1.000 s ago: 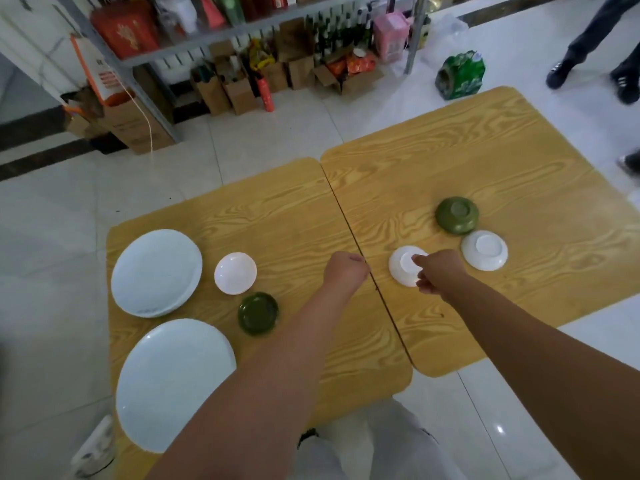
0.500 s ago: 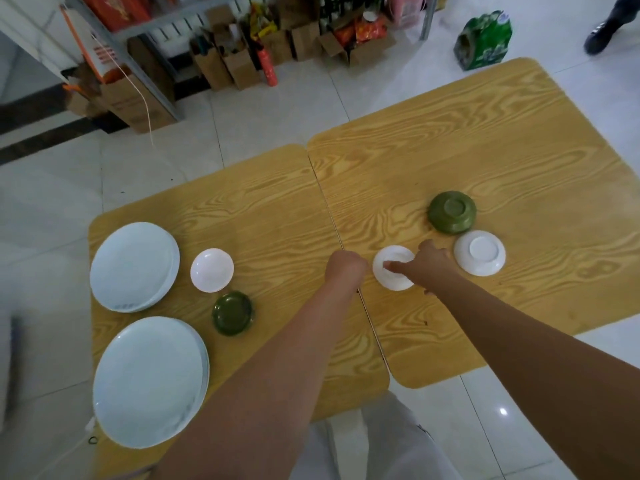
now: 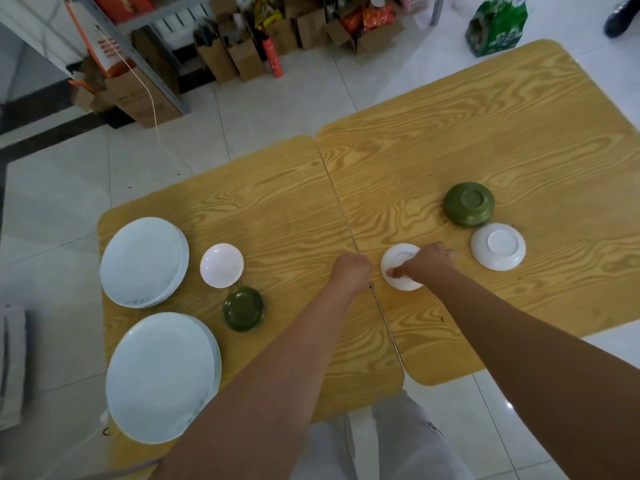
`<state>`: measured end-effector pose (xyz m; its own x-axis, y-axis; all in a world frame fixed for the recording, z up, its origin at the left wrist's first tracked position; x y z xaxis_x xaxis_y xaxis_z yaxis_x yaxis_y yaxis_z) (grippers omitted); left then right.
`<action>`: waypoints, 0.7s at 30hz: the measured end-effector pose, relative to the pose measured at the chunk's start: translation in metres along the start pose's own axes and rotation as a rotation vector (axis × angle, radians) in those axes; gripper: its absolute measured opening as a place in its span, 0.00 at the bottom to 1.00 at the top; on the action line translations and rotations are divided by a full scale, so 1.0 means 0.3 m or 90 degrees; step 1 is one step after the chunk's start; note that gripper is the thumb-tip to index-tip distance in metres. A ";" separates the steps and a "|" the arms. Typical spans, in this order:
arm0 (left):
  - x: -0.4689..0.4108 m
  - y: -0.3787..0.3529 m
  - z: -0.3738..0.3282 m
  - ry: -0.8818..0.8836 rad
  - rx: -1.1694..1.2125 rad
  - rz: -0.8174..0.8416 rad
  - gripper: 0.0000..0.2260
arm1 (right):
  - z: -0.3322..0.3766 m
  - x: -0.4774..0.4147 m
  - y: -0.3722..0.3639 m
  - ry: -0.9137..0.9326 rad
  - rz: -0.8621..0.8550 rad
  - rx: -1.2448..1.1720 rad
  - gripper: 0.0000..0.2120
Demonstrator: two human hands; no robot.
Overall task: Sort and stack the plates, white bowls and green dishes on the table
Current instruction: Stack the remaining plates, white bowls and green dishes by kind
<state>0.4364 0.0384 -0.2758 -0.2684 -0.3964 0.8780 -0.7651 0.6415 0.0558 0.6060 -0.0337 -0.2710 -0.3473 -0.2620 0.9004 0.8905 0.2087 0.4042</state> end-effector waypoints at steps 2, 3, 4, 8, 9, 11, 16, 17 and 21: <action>0.003 0.010 0.000 -0.013 0.000 0.007 0.09 | 0.010 0.009 -0.006 0.011 0.006 -0.057 0.54; 0.007 0.015 -0.001 -0.023 -0.001 0.015 0.09 | 0.017 0.011 -0.005 0.029 0.006 -0.088 0.52; 0.009 0.022 -0.001 -0.028 -0.001 0.019 0.09 | 0.024 0.016 -0.002 0.054 0.005 -0.109 0.49; 0.024 0.072 -0.005 -0.053 -0.001 0.009 0.09 | 0.078 0.053 0.009 0.217 -0.015 -0.066 0.27; 0.029 0.090 -0.004 -0.054 0.000 0.001 0.09 | 0.094 0.070 0.005 0.258 -0.007 -0.074 0.22; 0.046 0.130 -0.003 -0.056 0.009 -0.013 0.08 | 0.132 0.108 -0.014 0.328 0.035 -0.112 0.14; 0.112 0.286 -0.005 -0.077 0.069 -0.084 0.08 | 0.252 0.219 -0.037 0.444 -0.027 -0.040 0.09; 0.133 0.323 -0.002 -0.081 0.094 -0.092 0.08 | 0.278 0.240 -0.047 0.465 -0.048 -0.021 0.10; 0.222 0.482 0.007 -0.115 0.121 -0.121 0.08 | 0.393 0.316 -0.131 0.548 -0.053 0.054 0.10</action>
<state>0.3066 0.1034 -0.2102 -0.1971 -0.6178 0.7612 -0.9023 0.4180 0.1056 0.5034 0.0445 -0.1826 -0.0365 -0.8942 0.4461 0.8352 0.2178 0.5050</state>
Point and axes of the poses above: each hand's wrist, its own x-axis away from the middle knuckle, its own y-axis out of the back of the hand, z = x × y, the point moved 8 cm from there along -x, towards the middle knuckle, and after that the axes turned 15 degrees about z, right-handed, at the moved point
